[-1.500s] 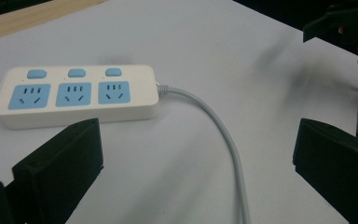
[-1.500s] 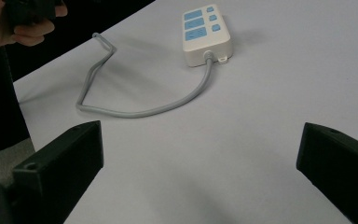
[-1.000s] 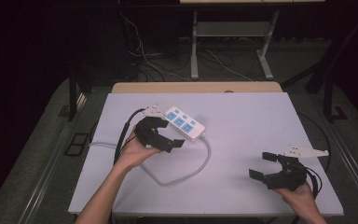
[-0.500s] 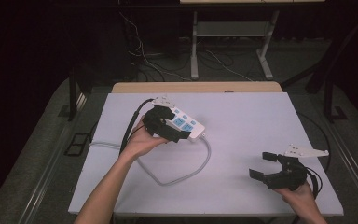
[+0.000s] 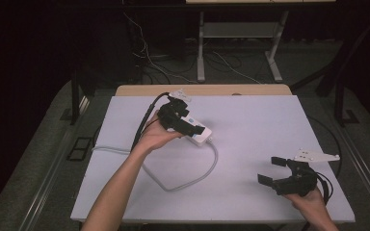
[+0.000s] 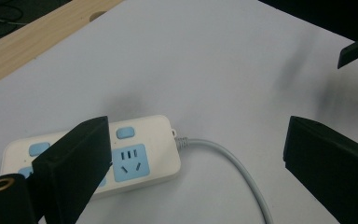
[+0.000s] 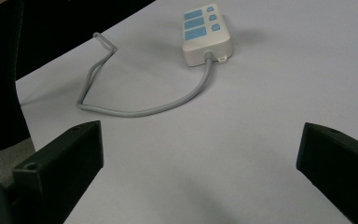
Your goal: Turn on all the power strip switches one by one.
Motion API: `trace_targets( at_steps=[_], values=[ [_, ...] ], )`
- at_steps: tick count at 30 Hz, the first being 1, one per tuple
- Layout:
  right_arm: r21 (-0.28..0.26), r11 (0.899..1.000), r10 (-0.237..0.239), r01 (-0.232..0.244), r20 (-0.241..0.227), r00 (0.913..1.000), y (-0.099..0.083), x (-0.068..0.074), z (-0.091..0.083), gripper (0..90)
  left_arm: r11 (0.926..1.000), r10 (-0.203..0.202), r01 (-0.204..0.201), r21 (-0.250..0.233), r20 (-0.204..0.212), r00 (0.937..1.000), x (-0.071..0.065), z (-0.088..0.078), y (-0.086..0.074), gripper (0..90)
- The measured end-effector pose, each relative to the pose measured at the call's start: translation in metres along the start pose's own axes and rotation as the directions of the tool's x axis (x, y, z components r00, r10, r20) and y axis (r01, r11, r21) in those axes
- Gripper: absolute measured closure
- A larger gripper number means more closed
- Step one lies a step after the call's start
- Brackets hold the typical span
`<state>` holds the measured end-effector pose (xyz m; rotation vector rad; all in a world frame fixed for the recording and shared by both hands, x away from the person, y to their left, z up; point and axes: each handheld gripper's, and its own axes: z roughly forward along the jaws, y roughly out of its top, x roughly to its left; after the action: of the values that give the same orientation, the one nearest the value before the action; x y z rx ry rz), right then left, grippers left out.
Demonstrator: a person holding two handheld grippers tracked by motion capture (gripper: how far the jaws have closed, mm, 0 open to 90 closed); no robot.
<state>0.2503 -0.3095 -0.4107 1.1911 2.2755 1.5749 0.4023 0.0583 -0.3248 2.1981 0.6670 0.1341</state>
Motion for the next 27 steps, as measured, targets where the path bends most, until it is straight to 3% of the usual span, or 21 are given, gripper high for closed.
trace_targets(
  at_steps=[12, 27],
  values=[
    [0.004, 1.0, -0.004, 0.004, -0.002, 1.0, 0.0, 0.0, 0.001, 0.5, 0.999, -0.034, 0.034, 0.028, -0.012, 0.9993, 0.016, 0.022, 0.007, 17.0],
    [0.016, 1.0, -0.011, 0.011, 0.0, 0.9999, 0.0, 0.0, 0.003, 0.4, 0.9965, -0.081, 0.081, 0.019, -0.021, 0.9965, 0.031, 0.045, 0.001, 42.3]
  ],
)
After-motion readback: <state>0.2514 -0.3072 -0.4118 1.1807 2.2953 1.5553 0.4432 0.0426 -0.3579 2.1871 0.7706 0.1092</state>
